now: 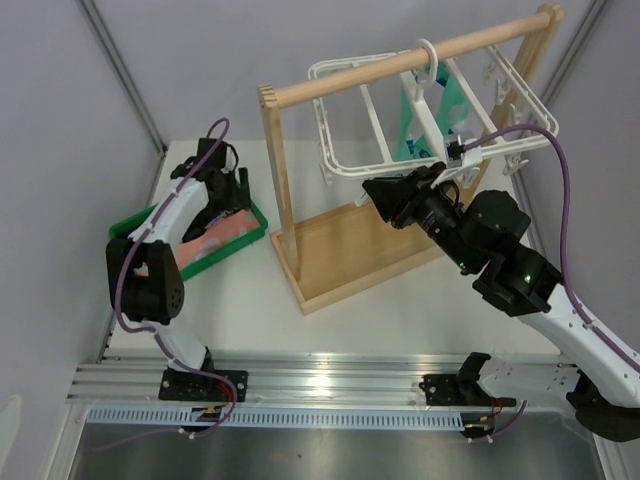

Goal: Clip the socks to the hanger
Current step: Pick up the sock from the bin.

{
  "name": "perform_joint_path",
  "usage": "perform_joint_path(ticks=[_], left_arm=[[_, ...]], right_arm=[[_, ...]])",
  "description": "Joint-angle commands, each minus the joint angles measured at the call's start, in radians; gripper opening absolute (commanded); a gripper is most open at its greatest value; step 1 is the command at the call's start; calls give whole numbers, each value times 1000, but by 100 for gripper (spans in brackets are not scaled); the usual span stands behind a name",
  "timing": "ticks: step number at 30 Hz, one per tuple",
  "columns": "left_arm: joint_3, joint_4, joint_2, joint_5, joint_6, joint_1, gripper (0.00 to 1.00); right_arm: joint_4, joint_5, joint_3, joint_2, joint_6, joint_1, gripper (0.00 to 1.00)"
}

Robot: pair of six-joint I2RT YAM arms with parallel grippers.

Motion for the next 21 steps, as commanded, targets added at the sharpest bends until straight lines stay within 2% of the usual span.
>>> perform_joint_path(ticks=[1,10,21], left_arm=[[68,-42,54,154,140,41,85],[145,-21,194,307,248,75,72],[226,16,318,286,269,100,69]], right_arm=[[19,-17,-6,-18,-3,0,0],[5,-39,-1,-12,-2,-2,0],[-15,-59,19,-1,0,-3,0]])
